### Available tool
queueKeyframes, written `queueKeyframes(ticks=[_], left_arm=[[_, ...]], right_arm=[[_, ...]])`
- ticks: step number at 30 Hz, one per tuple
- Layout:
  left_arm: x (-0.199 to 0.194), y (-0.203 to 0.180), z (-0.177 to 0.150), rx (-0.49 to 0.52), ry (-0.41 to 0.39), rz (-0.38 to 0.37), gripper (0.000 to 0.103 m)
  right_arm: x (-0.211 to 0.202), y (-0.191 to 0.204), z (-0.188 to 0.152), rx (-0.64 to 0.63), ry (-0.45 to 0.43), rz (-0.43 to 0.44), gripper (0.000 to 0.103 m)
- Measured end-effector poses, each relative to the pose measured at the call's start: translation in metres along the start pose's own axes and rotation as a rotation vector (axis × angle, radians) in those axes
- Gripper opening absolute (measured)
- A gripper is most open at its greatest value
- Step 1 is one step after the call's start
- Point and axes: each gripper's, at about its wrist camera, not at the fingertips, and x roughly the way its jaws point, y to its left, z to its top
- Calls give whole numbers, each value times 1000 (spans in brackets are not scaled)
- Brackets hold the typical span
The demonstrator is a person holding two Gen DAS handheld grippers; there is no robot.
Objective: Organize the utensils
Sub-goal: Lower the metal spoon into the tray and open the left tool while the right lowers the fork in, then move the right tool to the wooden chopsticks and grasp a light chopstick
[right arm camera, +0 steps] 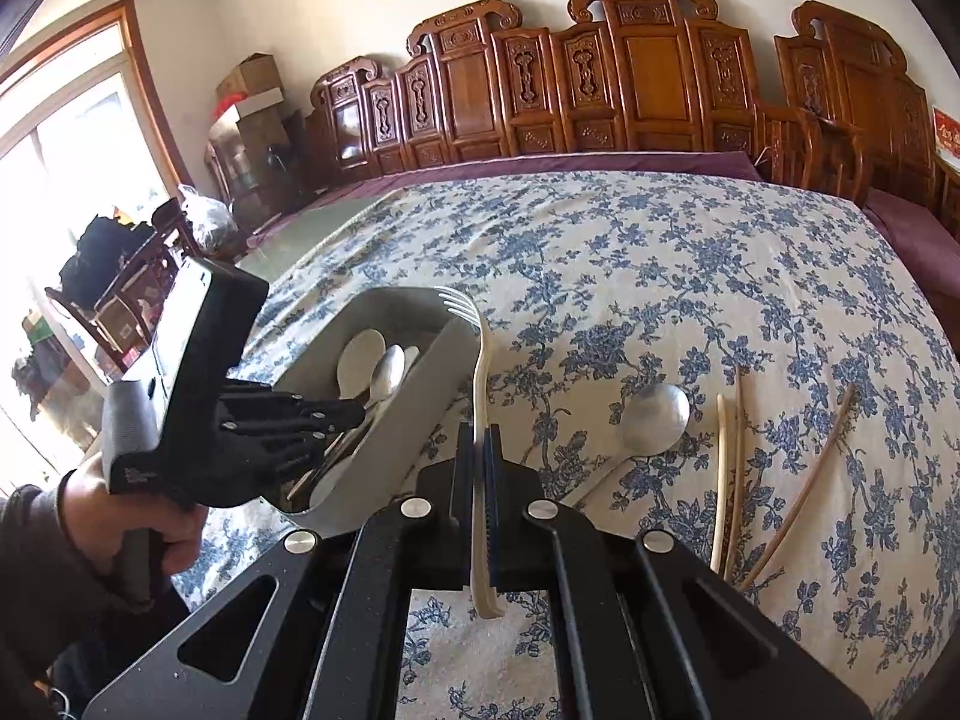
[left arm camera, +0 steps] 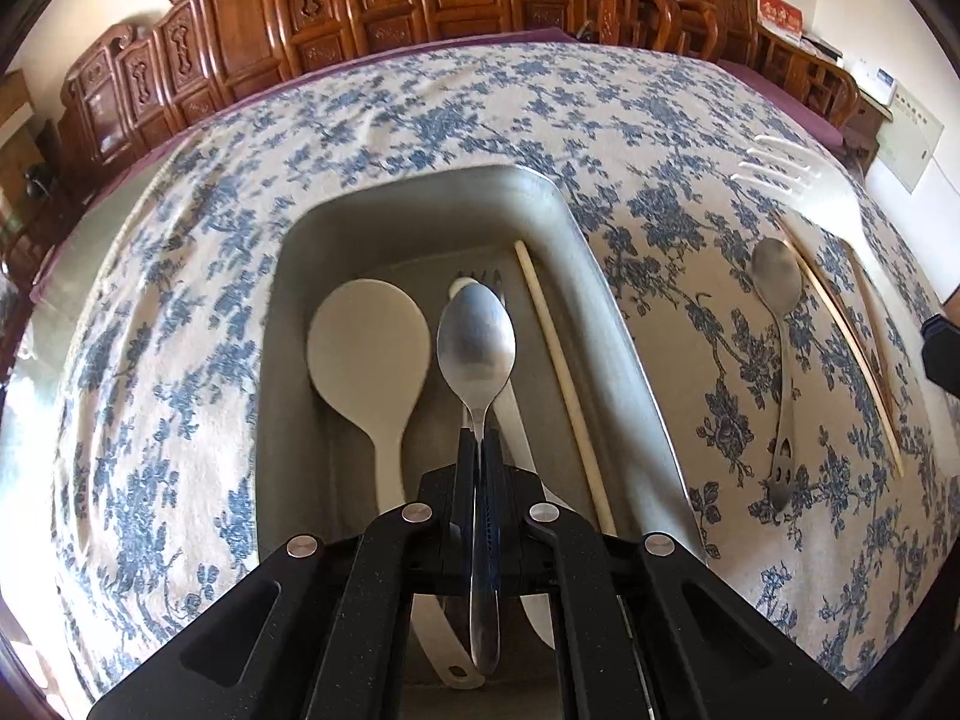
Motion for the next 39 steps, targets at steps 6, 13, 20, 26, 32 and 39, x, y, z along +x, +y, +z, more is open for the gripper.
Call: queueKeyframes(ticks=[6, 13, 20, 26, 32, 39], left_arm=[[-6, 4, -3, -7, -17, -9, 3], [-38, 14, -8, -22, -98, -19, 5], [-67, 29, -9, -45, -173, -31, 5], [-75, 49, -13, -80, -198, -30, 5], [-70, 70, -17, -134, -189, -42, 5], [-71, 84, -21, -156, -200, -36, 5]], right_arm=[[6, 7, -5, -27, 19, -33, 4], [16, 24, 5, -26, 16, -15, 4], [34, 60, 20, -43, 18, 28, 4], [57, 79, 26, -11, 51, 43, 4], [89, 87, 29, 31, 105, 26, 4], [113, 94, 36, 48, 132, 1, 4]])
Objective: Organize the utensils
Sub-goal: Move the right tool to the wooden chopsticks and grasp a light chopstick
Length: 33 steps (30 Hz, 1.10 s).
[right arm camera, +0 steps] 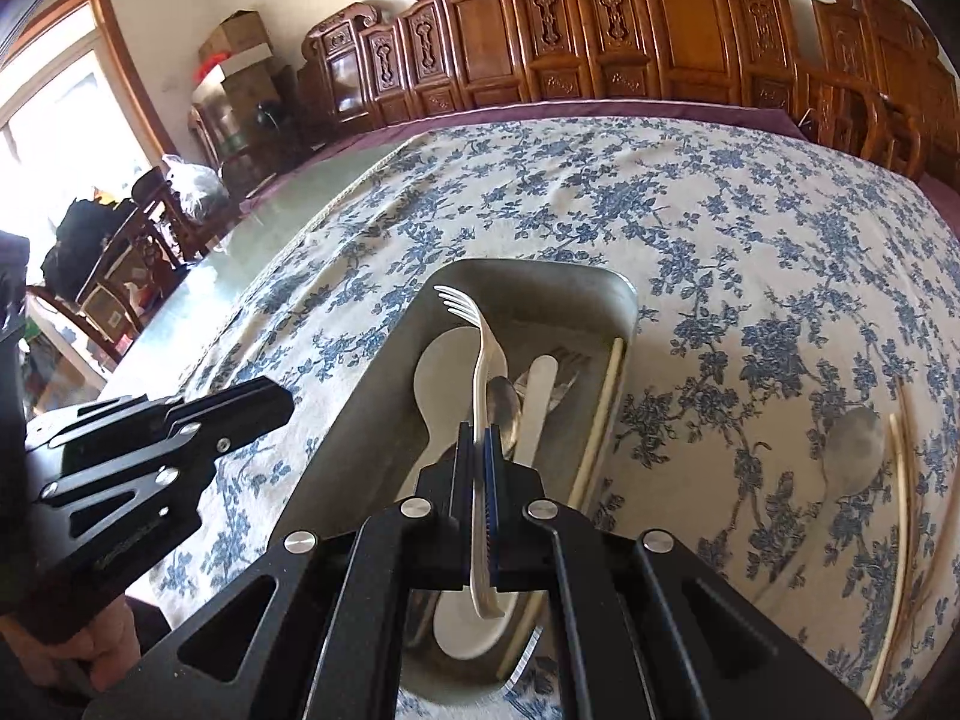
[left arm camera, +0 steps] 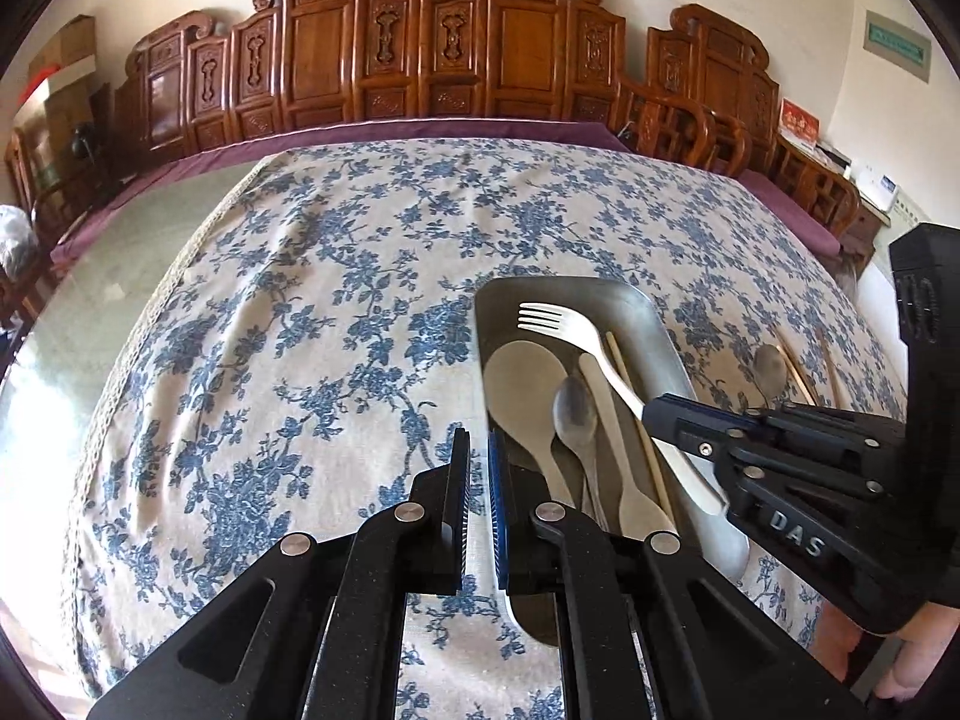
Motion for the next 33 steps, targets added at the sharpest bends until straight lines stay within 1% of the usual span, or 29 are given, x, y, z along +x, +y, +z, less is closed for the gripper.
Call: queueKeyframes(ticks=[5, 7, 11, 14, 18, 21, 23, 26, 29, 31, 33], left_arm=[[-4, 8, 1, -18, -11, 0, 5], [-5, 9, 2, -22, -14, -1, 5], [-7, 9, 2, -24, -19, -4, 5], [-8, 7, 2, -21, -21, -9, 5], [-12, -1, 3, -12, -29, -28, 5], [-13, -14, 3, 2, -36, -54, 5], [-14, -23, 3, 13, -40, -75, 14], [-13, -37, 4, 29, -46, -103, 15], [-13, -53, 4, 53, -52, -121, 16], [-13, -61, 2, 65, -53, -129, 16], [-12, -67, 0, 70, -52, -137, 16]], right_arm=[[11, 0, 1, 26, 25, 24, 5], [11, 1, -1, 29, 21, 46, 7], [9, 2, -4, 24, 21, 72, 7], [-3, 1, -6, 2, -3, 81, 7], [-30, -12, -12, -24, -45, 64, 7], [-58, -32, -19, -60, -79, 8, 7], [-73, -49, -22, -64, -89, -26, 7], [-90, -78, -27, -66, -91, -93, 7], [-100, -111, -32, -58, -76, -155, 7], [-103, -132, -37, -45, -51, -164, 7], [-104, -151, -42, -32, -39, -198, 7]])
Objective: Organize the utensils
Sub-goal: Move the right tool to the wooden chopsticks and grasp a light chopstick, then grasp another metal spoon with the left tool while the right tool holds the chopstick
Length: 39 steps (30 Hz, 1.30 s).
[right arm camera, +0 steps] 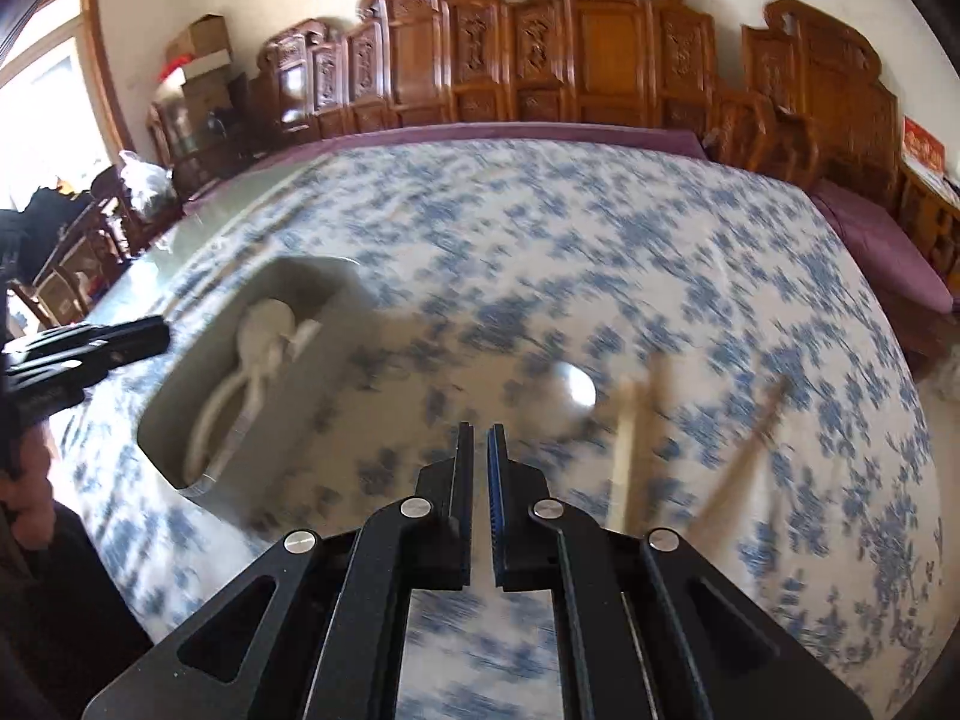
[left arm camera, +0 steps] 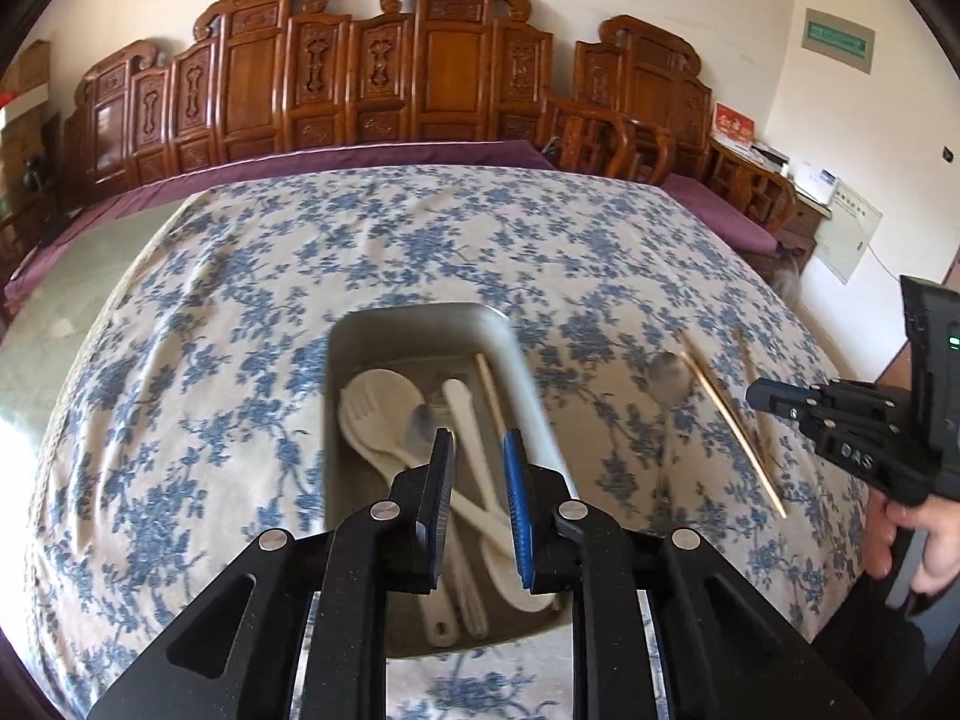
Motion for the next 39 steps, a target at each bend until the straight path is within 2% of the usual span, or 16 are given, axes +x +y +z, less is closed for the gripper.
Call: queueKeyframes(ticks=[3, 5, 10, 17, 22, 25, 28, 31, 32, 35, 39], left_arm=[[3, -12, -4, 28, 12, -13, 23], [6, -17, -7, 38, 25, -27, 36], [11, -32, -12, 67, 43, -40, 44], [15, -53, -18, 108, 51, -51, 44], [17, -65, -21, 129, 61, -57, 44], [18, -69, -23, 138, 64, -55, 44], [18, -71, -24, 135, 67, -56, 44], [17, -74, -22, 134, 65, -57, 44], [16, -75, -21, 136, 62, -56, 44], [14, -78, -19, 141, 58, -54, 44], [14, -84, -15, 150, 60, -54, 44]], right_arm=[[8, -18, -9, 5, 22, -32, 7], [14, -23, -14, 8, 36, -40, 7], [25, -33, -30, 31, 57, -24, 7], [33, -38, -34, 58, 79, -37, 7], [41, -35, -37, 29, 107, -63, 7], [44, -33, -38, 18, 113, -71, 17], [45, -26, -38, -11, 114, -89, 21], [46, -24, -39, -28, 115, -110, 16], [46, -24, -39, -31, 116, -118, 8], [42, -27, -37, -17, 95, -134, 6], [27, -32, -29, 10, 19, -103, 6]])
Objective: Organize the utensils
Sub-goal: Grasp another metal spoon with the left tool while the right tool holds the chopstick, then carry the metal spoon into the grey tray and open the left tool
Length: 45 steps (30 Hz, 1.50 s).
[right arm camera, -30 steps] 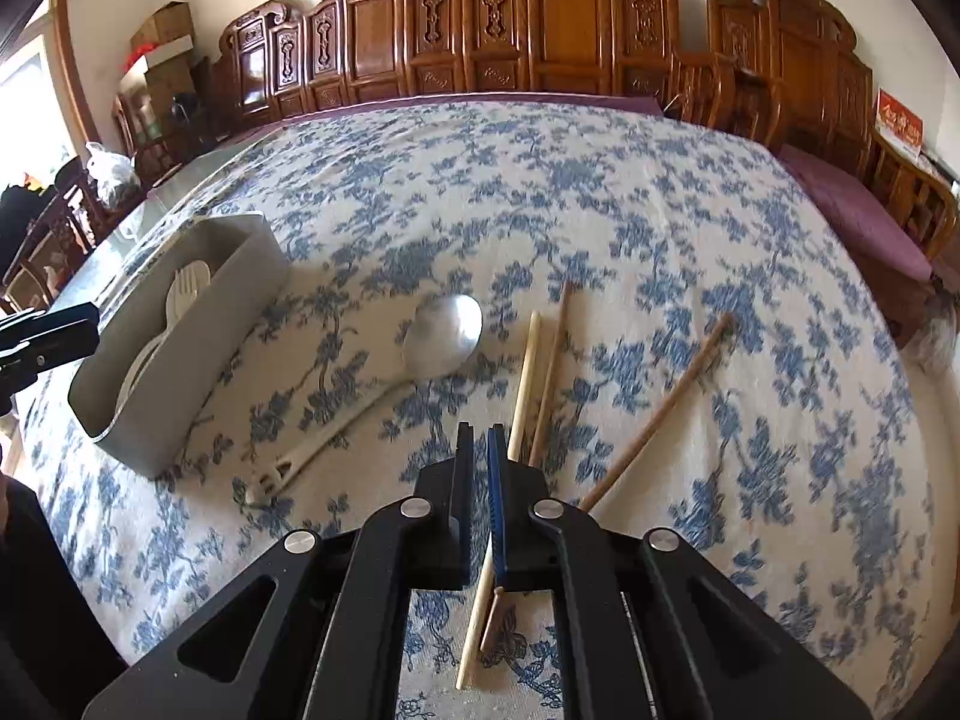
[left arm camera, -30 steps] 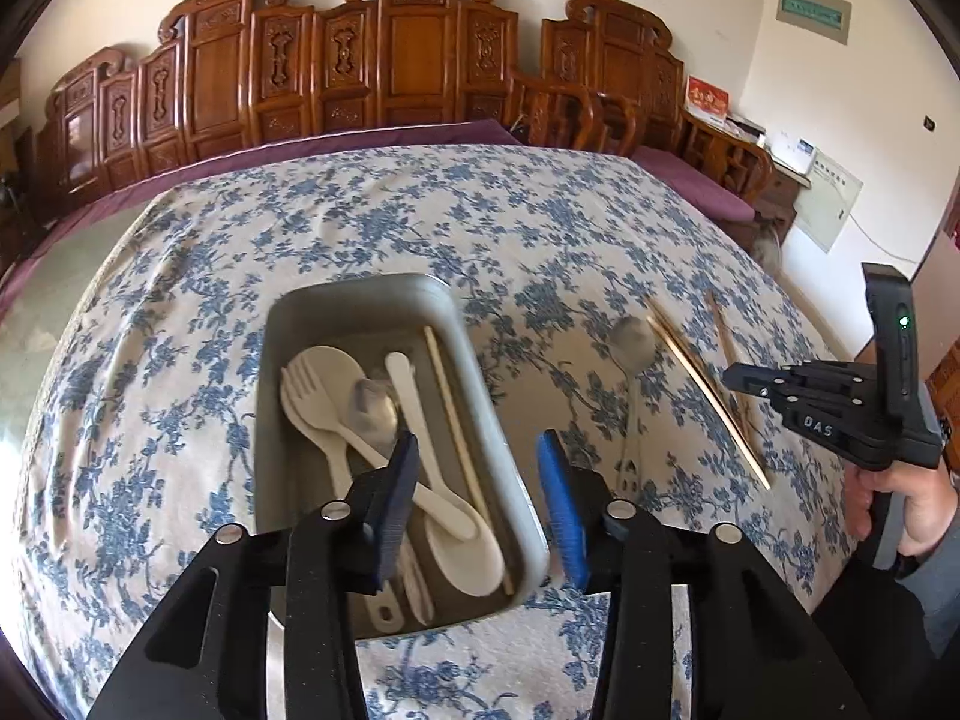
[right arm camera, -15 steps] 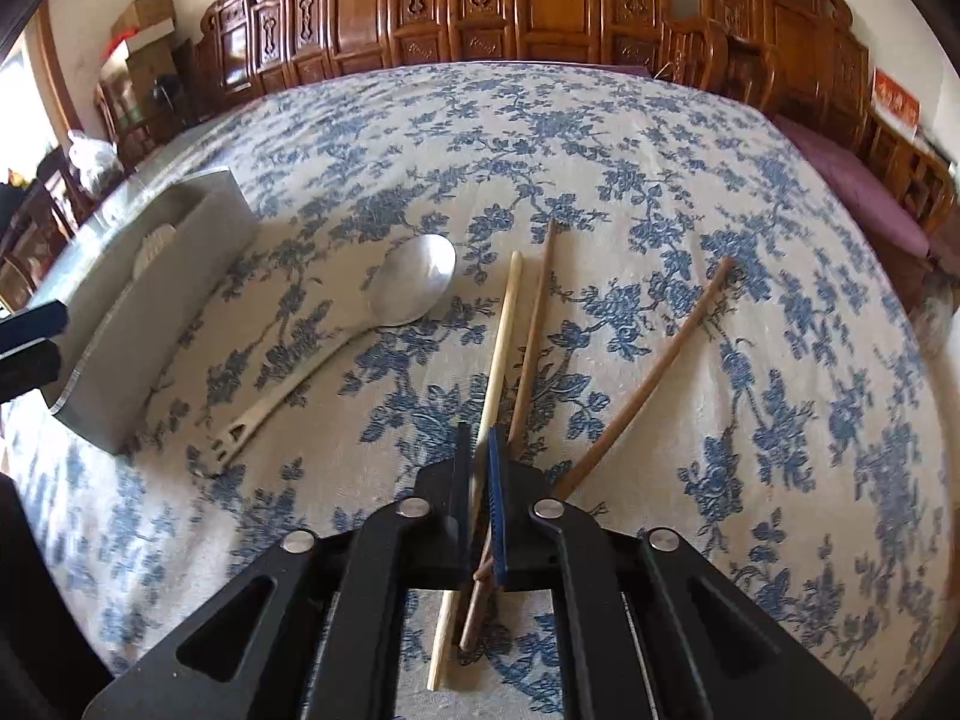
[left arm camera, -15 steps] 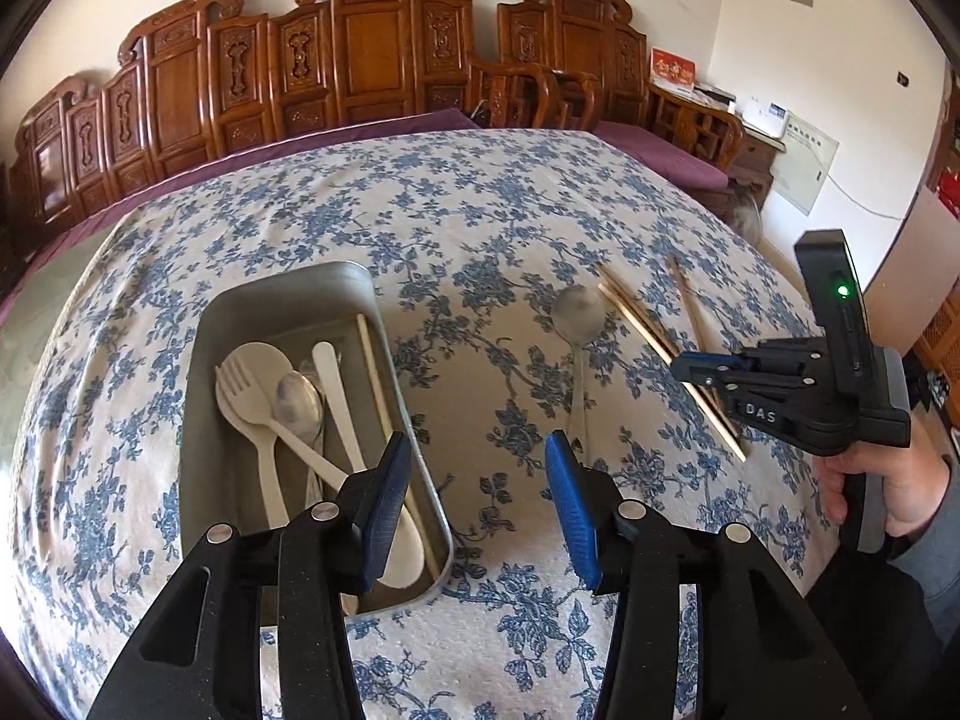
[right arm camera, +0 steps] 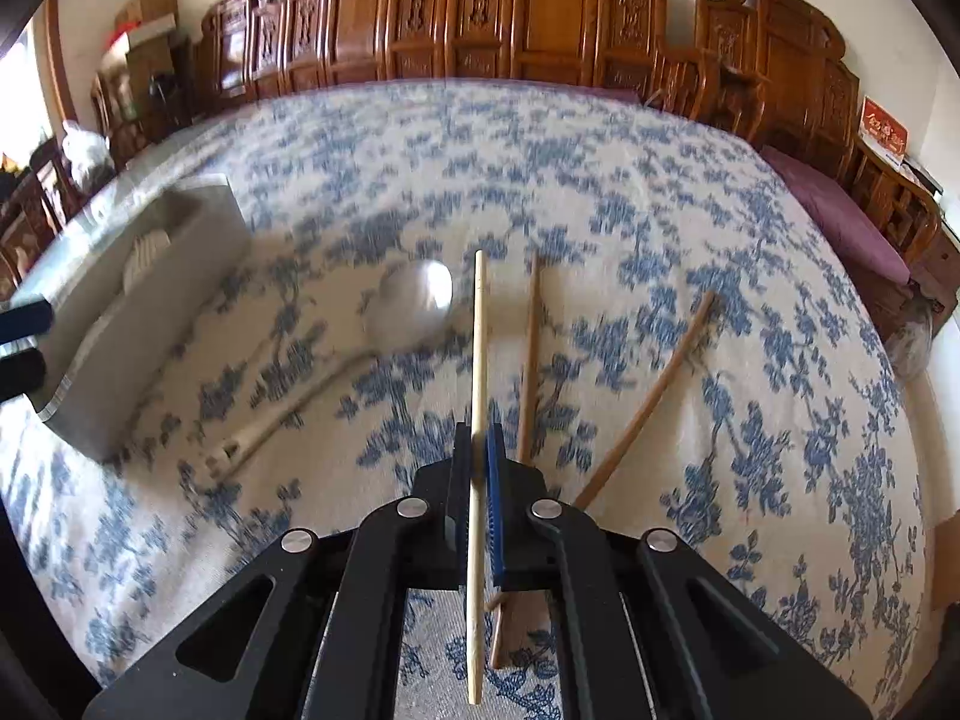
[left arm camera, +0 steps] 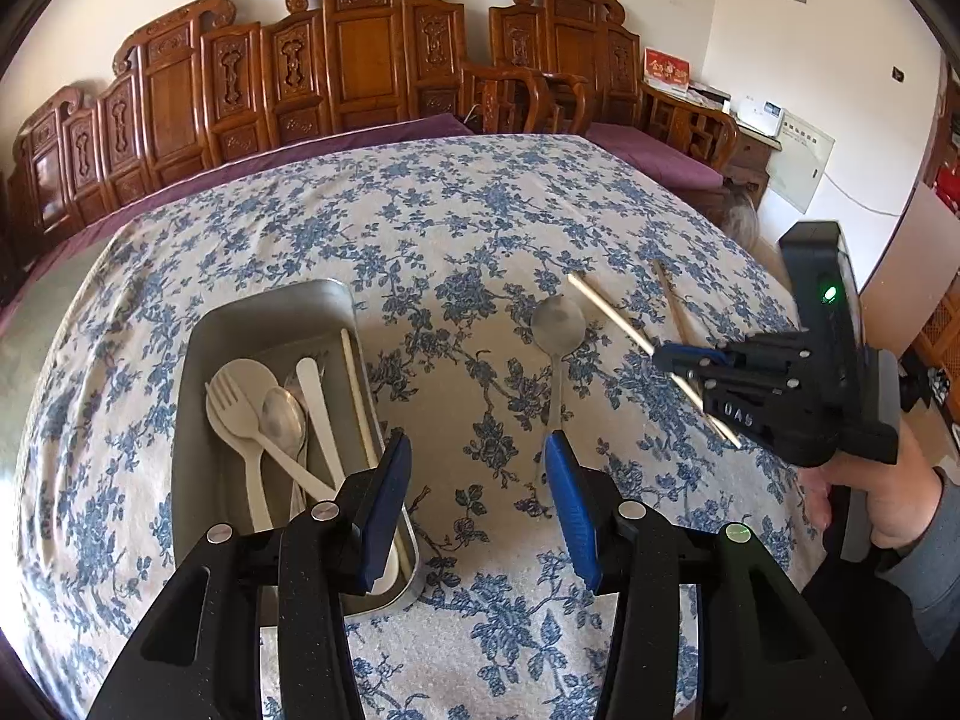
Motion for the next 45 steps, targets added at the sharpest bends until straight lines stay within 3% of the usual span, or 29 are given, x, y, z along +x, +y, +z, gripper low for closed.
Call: queueKeyframes(ticks=[9, 22, 30, 39, 41, 45], left_arm=[[22, -20, 13, 60, 44, -5, 43], [94, -44, 32, 102, 168, -68, 19], [131, -51, 43, 116, 227, -50, 14], [140, -54, 43, 139, 254, -25, 14], [140, -53, 43, 143, 256, -33, 6], [130, -56, 40, 179, 228, -15, 5]], right_arm=[[-5, -17, 12, 24, -38, 11, 6], [4, -30, 14, 57, -21, 27, 6], [3, -33, 16, 89, -29, 59, 6], [3, -35, 16, 116, -29, 78, 6], [2, -35, 16, 117, -30, 80, 6], [3, -34, 17, 115, -29, 84, 6]])
